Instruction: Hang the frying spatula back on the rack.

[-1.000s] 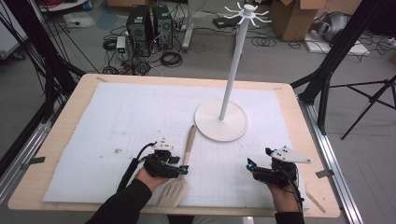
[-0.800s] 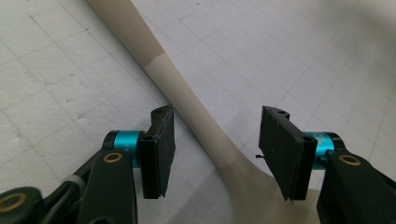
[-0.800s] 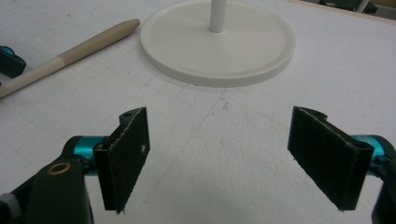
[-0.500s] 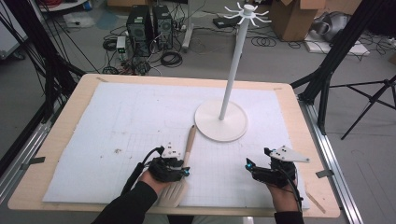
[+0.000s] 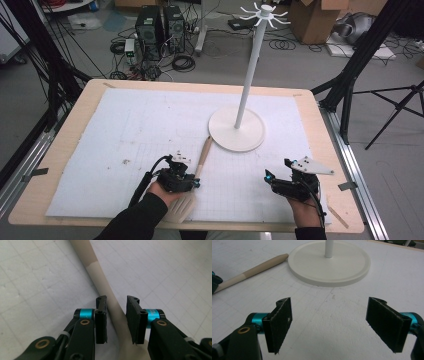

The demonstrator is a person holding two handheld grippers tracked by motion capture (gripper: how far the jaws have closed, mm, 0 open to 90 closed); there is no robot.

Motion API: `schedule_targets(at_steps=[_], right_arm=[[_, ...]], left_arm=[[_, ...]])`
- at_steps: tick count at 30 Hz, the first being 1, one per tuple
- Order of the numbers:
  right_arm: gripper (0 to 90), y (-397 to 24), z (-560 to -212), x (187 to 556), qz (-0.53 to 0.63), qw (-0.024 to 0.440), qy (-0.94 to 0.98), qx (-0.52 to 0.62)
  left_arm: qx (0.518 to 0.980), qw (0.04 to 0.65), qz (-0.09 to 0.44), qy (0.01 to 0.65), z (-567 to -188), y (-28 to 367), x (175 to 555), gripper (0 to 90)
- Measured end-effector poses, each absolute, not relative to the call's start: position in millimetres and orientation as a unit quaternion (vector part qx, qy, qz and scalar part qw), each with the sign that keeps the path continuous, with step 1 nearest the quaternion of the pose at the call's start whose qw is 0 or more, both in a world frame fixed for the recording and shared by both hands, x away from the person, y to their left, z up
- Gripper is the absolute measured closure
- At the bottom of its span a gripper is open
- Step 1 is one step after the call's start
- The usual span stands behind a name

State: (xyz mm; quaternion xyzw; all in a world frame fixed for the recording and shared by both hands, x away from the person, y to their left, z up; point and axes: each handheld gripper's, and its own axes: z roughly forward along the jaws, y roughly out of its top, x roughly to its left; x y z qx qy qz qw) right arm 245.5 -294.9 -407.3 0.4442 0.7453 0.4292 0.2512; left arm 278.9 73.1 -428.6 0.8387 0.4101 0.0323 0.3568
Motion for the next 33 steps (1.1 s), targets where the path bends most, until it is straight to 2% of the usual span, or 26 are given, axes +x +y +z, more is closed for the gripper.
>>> schedule_targets(at_steps=[15, 23, 25, 27, 30, 33], right_arm=[[20.0, -293, -408, 246, 0.427, 0.248, 0.748, 0.444], [20.1, -293, -408, 247, 0.425, 0.246, 0.749, 0.445], [20.1, -293, -408, 247, 0.425, 0.244, 0.750, 0.444], [20.1, -293, -408, 247, 0.425, 0.244, 0.750, 0.444], [20.1, -293, -408, 246, 0.424, 0.244, 0.751, 0.444], [20.1, -294, -409, 247, 0.423, 0.244, 0.751, 0.445]], left_arm=[[0.860, 0.333, 0.029, 0.385, -422, 92, 275, 76.6], [0.871, 0.314, 0.031, 0.377, -420, 89, 276, 76.2], [0.874, 0.315, 0.046, 0.368, -419, 86, 276, 64.6], [0.865, 0.327, 0.046, 0.378, -418, 86, 278, 60.9], [0.866, 0.323, 0.047, 0.378, -420, 87, 281, 61.6], [0.875, 0.315, 0.045, 0.365, -423, 87, 278, 68.4]])
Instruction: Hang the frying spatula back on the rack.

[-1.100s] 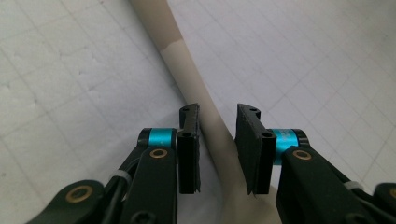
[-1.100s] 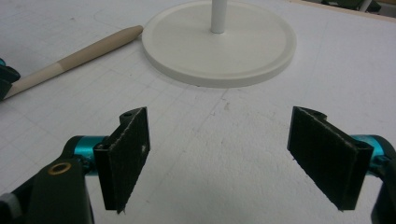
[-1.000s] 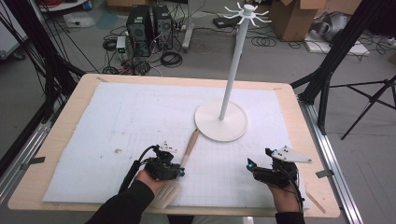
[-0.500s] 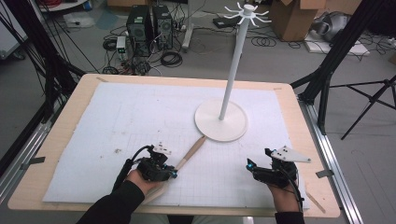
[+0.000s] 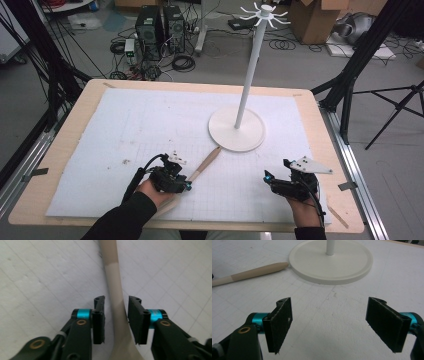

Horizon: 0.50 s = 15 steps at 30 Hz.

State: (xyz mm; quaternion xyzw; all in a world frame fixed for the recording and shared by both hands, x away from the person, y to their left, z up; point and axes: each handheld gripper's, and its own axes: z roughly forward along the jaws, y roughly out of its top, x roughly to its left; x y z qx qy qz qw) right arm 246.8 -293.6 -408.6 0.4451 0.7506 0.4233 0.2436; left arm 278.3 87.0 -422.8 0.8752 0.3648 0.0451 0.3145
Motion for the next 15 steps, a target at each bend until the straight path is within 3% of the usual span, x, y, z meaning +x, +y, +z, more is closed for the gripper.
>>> schedule_targets(at_steps=[2, 11, 15], right_arm=[[20.2, -293.0, -408.9, 247.1, 0.424, 0.244, 0.751, 0.444], [20.3, -292.1, -409.2, 247.7, 0.423, 0.242, 0.753, 0.443], [20.5, -292.0, -409.3, 247.6, 0.422, 0.242, 0.754, 0.442]], left_arm=[[0.877, 0.316, 0.040, 0.359, -423.0, 86.2, 276.9, 72.7], [0.889, 0.316, 0.049, 0.327, -423.6, 80.2, 269.6, 70.0], [0.894, 0.306, 0.063, 0.323, -423.3, 77.3, 268.6, 73.5]])
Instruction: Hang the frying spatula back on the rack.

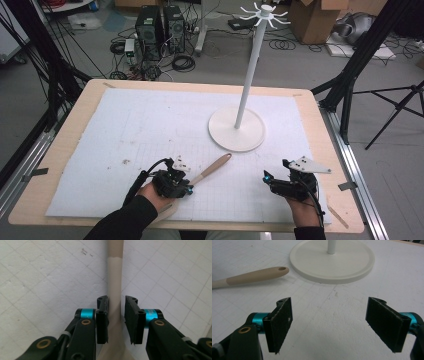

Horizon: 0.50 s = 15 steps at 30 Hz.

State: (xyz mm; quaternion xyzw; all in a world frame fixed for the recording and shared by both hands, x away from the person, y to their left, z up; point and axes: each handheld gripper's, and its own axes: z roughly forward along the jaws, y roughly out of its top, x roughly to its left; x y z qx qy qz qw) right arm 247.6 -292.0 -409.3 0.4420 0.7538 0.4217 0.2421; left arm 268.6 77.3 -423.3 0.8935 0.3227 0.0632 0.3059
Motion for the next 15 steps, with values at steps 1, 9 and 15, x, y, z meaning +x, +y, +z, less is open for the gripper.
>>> schedule_targets(at_steps=[1, 9, 15], right_arm=[[21.6, -292, -409, 248, 0.421, 0.242, 0.754, 0.442], [22.2, -291, -409, 248, 0.423, 0.239, 0.756, 0.438], [22.1, -291, -409, 248, 0.423, 0.238, 0.755, 0.440]], left_arm=[[0.896, 0.302, 0.066, 0.318, -423, 76, 268, 73.5], [0.910, 0.270, 0.073, 0.305, -419, 68, 270, 73.4], [0.913, 0.263, 0.082, 0.302, -419, 66, 269, 77.5]])
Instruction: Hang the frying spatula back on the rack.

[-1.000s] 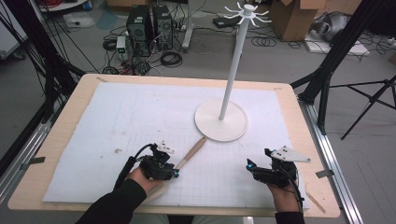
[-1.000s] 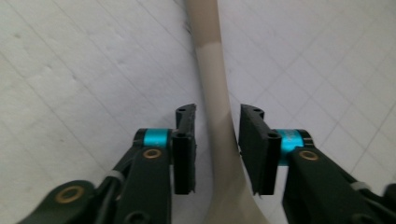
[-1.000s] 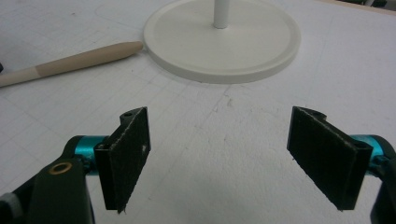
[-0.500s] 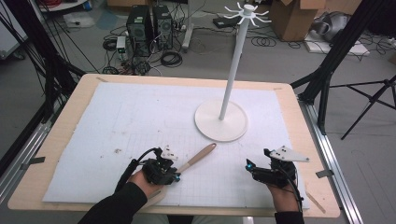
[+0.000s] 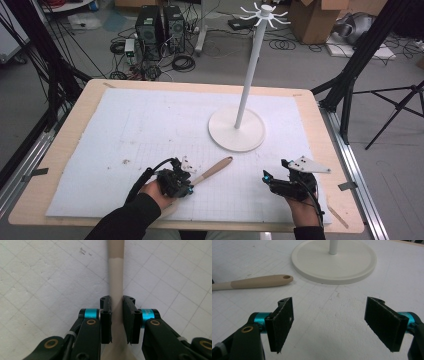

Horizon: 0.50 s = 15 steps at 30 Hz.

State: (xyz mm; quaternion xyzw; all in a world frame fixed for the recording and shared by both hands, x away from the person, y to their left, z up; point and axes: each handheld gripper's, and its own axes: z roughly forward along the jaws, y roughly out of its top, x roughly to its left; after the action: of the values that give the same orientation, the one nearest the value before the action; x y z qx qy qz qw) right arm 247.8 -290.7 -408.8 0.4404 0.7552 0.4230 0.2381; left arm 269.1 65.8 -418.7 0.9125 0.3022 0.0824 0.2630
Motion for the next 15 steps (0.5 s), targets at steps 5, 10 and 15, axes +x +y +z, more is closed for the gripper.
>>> schedule_targets(at_steps=[5, 10, 15], right_arm=[[22.1, -291, -409, 248, 0.425, 0.238, 0.754, 0.441], [22.1, -292, -409, 248, 0.425, 0.239, 0.754, 0.441], [22.0, -293, -408, 248, 0.429, 0.238, 0.751, 0.442]], left_arm=[[0.906, 0.276, 0.086, 0.309, -420, 69, 267, 77.7], [0.896, 0.296, 0.077, 0.323, -421, 74, 267, 77.8], [0.878, 0.334, 0.080, 0.333, -413, 84, 266, 77.8]])
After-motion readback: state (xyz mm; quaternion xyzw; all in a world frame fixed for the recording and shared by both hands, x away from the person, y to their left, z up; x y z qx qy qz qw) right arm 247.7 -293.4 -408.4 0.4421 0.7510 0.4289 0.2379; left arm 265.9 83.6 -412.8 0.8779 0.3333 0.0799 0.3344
